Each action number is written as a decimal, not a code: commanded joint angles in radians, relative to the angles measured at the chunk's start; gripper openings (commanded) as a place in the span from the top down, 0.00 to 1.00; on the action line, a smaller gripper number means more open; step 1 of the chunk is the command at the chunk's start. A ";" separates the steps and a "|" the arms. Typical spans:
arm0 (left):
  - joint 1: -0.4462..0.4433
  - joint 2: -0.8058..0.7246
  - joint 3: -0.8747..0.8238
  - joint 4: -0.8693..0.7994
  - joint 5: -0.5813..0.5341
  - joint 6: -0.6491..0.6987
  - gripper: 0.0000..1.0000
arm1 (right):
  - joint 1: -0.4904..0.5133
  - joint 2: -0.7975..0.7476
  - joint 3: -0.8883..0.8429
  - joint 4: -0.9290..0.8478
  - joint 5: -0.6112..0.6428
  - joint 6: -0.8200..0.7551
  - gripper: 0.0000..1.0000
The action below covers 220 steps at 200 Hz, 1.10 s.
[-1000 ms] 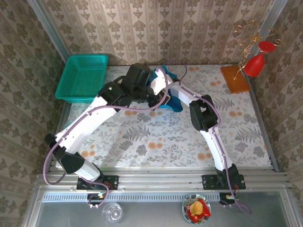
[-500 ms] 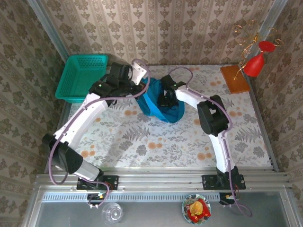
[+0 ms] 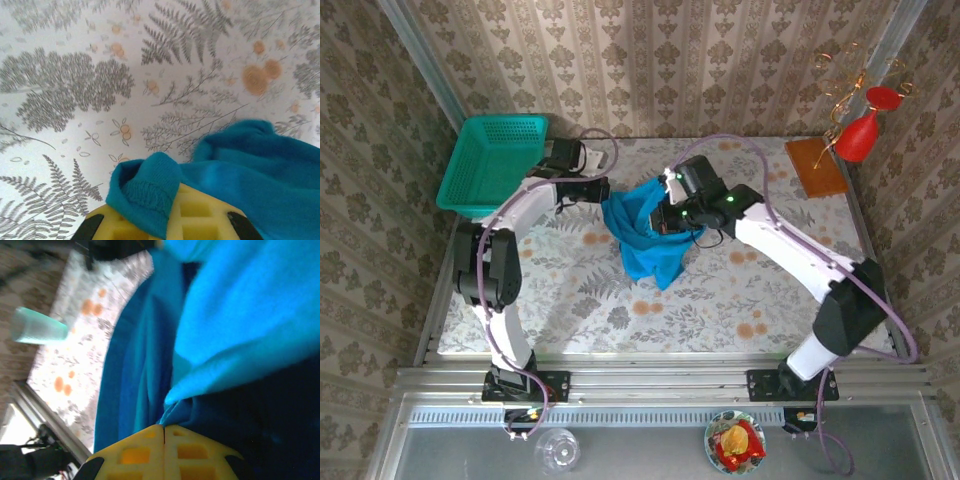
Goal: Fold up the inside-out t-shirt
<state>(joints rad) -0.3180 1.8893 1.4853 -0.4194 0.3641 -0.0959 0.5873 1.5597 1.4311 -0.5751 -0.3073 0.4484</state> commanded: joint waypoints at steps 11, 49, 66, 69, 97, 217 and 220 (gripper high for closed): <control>0.040 -0.014 -0.087 0.074 0.043 -0.074 1.00 | -0.009 -0.152 -0.012 0.087 -0.004 0.011 1.00; 0.124 -0.070 -0.229 0.137 0.055 -0.132 1.00 | -0.032 -0.328 -0.083 0.120 0.210 0.041 1.00; 0.166 -0.111 -0.288 0.163 0.060 -0.153 1.00 | -0.058 -0.406 -0.146 0.154 0.263 0.065 1.00; 0.173 -0.118 -0.295 0.167 0.062 -0.156 1.00 | -0.063 -0.421 -0.160 0.162 0.276 0.072 1.00; 0.231 -0.188 -0.370 0.195 0.066 -0.188 1.00 | -0.119 -0.530 -0.275 0.150 0.415 0.126 1.00; 0.142 -0.469 -0.423 0.061 0.120 -0.121 0.51 | -0.218 -0.367 -0.522 -0.022 0.333 0.147 0.47; 0.136 -0.468 -0.414 0.055 0.118 -0.113 0.49 | -0.218 -0.364 -0.520 -0.021 0.332 0.145 0.46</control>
<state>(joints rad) -0.1402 1.4437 1.0115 -0.2749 0.4538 -0.2794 0.3748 1.1774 0.9001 -0.5629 0.0669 0.6170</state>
